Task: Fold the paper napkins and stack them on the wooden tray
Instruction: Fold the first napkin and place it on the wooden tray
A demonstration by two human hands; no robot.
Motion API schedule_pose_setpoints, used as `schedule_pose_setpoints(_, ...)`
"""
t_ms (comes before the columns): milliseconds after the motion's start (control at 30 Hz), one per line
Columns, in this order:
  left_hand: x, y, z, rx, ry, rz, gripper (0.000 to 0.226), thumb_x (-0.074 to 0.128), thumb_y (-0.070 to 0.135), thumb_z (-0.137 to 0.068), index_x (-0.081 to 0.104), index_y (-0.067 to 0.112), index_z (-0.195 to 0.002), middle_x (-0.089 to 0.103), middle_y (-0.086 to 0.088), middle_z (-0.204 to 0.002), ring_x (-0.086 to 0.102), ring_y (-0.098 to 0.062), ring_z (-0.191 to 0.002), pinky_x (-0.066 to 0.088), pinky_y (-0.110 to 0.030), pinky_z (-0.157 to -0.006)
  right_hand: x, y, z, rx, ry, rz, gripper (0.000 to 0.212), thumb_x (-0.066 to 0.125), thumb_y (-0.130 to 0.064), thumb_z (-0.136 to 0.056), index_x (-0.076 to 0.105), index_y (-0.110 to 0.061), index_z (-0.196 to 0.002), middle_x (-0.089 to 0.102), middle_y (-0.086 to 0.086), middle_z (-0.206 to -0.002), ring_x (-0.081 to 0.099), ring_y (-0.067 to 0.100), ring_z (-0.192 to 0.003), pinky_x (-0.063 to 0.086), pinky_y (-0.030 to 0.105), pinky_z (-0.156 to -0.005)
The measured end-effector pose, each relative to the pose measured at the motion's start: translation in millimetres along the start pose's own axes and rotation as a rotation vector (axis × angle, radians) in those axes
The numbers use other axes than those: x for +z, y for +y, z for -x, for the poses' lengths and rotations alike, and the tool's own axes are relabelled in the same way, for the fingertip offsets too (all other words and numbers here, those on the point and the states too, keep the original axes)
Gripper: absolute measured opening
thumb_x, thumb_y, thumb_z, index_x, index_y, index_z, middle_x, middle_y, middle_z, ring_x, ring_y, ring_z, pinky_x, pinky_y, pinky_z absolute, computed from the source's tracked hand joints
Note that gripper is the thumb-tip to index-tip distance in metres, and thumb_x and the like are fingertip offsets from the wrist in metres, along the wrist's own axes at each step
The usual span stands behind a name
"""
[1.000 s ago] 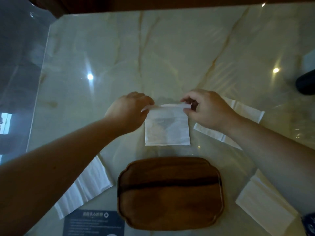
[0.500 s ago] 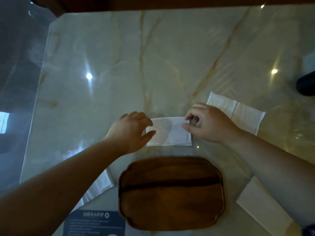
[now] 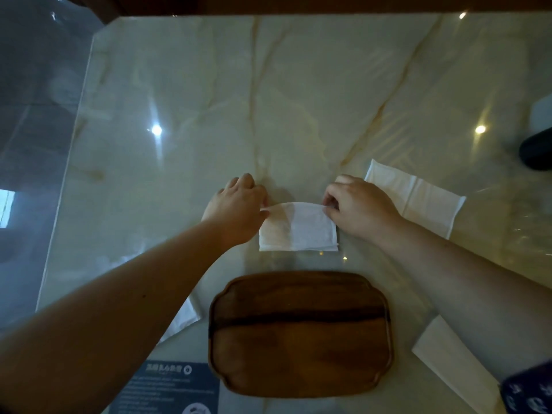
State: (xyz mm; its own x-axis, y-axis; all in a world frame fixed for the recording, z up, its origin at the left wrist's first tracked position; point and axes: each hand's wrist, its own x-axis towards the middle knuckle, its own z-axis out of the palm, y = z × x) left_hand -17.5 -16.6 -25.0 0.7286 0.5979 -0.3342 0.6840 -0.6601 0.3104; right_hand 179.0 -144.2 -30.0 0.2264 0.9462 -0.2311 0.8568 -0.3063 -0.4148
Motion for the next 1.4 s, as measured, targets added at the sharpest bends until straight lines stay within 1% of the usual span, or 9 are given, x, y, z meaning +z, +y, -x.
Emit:
schedule_pose_setpoints(133, -2, 0, 2, -0.02, 0.003, 0.077, 0.008, 0.06, 0.03, -0.086, 0.063, 0.024, -0.091, 0.057, 0.0, -0.098, 0.051, -0.021, -0.099, 0.044, -0.035, -0.082, -3, -4, 6, 0.001, 0.022, -0.08, 0.004, 0.061, -0.02, -0.082, 0.062, -0.018, -0.08, 0.053, -0.005, -0.078, 0.057, 0.02, -0.078, 0.039, 0.029, -0.059)
schedule_pose_setpoints(267, -14, 0, 13, -0.168, 0.039, 0.493, 0.017, 0.069, 0.024, -0.079, 0.057, 0.033, -0.069, 0.062, 0.013, -0.071, 0.062, -0.012, -0.07, 0.049, -0.026, -0.059, -18, -11, 21, 0.07, 0.069, -0.365, 0.004, 0.066, -0.023, -0.081, 0.062, -0.025, -0.081, 0.062, -0.013, -0.071, 0.061, 0.006, -0.069, 0.043, 0.018, -0.057)
schedule_pose_setpoints(400, -26, 3, 35, -0.239, 0.047, 0.919, 0.019, 0.074, 0.011, -0.075, 0.066, 0.026, -0.066, 0.07, 0.003, -0.062, 0.069, -0.021, -0.061, 0.058, -0.038, -0.06, -30, -20, 42, 0.133, 0.085, -0.593, 0.012, 0.069, -0.02, -0.079, 0.06, -0.028, -0.078, 0.067, -0.01, -0.071, 0.065, 0.002, -0.067, 0.051, 0.02, -0.062)
schedule_pose_setpoints(500, -28, 6, 55, -0.249, 0.004, 1.051, 0.022, 0.073, 0.007, -0.076, 0.068, 0.027, -0.068, 0.07, 0.002, -0.063, 0.069, -0.025, -0.06, 0.059, -0.037, -0.056, -31, -30, 62, 0.138, 0.076, -0.661, 0.015, 0.07, -0.019, -0.078, 0.06, -0.03, -0.078, 0.069, -0.014, -0.07, 0.065, 0.003, -0.061, 0.05, 0.016, -0.058)
schedule_pose_setpoints(600, -24, 10, 78, -0.253, -0.022, 1.039, 0.021, 0.073, 0.007, -0.076, 0.067, 0.026, -0.07, 0.07, 0.004, -0.069, 0.07, -0.026, -0.062, 0.059, -0.037, -0.054, -27, -37, 84, 0.138, 0.055, -0.696, 0.016, 0.07, -0.02, -0.078, 0.061, -0.034, -0.08, 0.069, -0.013, -0.073, 0.065, 0.006, -0.061, 0.049, 0.017, -0.057)
schedule_pose_setpoints(733, -13, 16, 106, -0.232, -0.03, 0.912, 0.016, 0.074, 0.008, -0.076, 0.066, 0.022, -0.076, 0.07, 0.005, -0.073, 0.07, -0.018, -0.061, 0.059, -0.031, -0.053, -13, -41, 109, 0.173, 0.027, -0.686, 0.014, 0.069, -0.025, -0.075, 0.061, -0.033, -0.083, 0.071, -0.006, -0.075, 0.068, 0.009, -0.07, 0.055, 0.034, -0.07)
schedule_pose_setpoints(967, 11, 18, 141, -0.256, -0.151, 0.874, 0.012, 0.071, 0.009, -0.079, 0.064, 0.018, -0.082, 0.069, 0.002, -0.068, 0.069, -0.013, -0.057, 0.055, -0.025, -0.047, 16, -43, 144, 0.232, -0.048, -0.688, 0.021, 0.07, -0.015, -0.079, 0.063, -0.034, -0.083, 0.07, -0.01, -0.076, 0.067, 0.006, -0.072, 0.053, 0.025, -0.068)
schedule_pose_setpoints(1167, 35, 12, 145, -0.176, -0.136, 0.573, 0.021, 0.069, 0.018, -0.078, 0.056, 0.034, -0.075, 0.063, 0.008, -0.073, 0.063, -0.013, -0.06, 0.055, -0.028, -0.053, 33, -51, 155, 0.225, -0.065, -0.497, 0.018, 0.068, -0.013, -0.08, 0.061, -0.029, -0.083, 0.064, -0.01, -0.077, 0.058, 0.002, -0.068, 0.044, 0.01, -0.058)
schedule_pose_setpoints(1400, 27, 2, 148, -0.049, -0.015, 0.256, 0.014, 0.062, 0.035, -0.08, 0.053, 0.03, -0.089, 0.058, 0.01, -0.079, 0.054, -0.012, -0.069, 0.047, -0.029, -0.057, 30, -56, 146, 0.176, -0.005, -0.136, 0.017, 0.068, -0.028, -0.079, 0.059, -0.026, -0.093, 0.05, -0.008, -0.094, 0.047, 0.001, -0.065, 0.034, 0.021, -0.055)
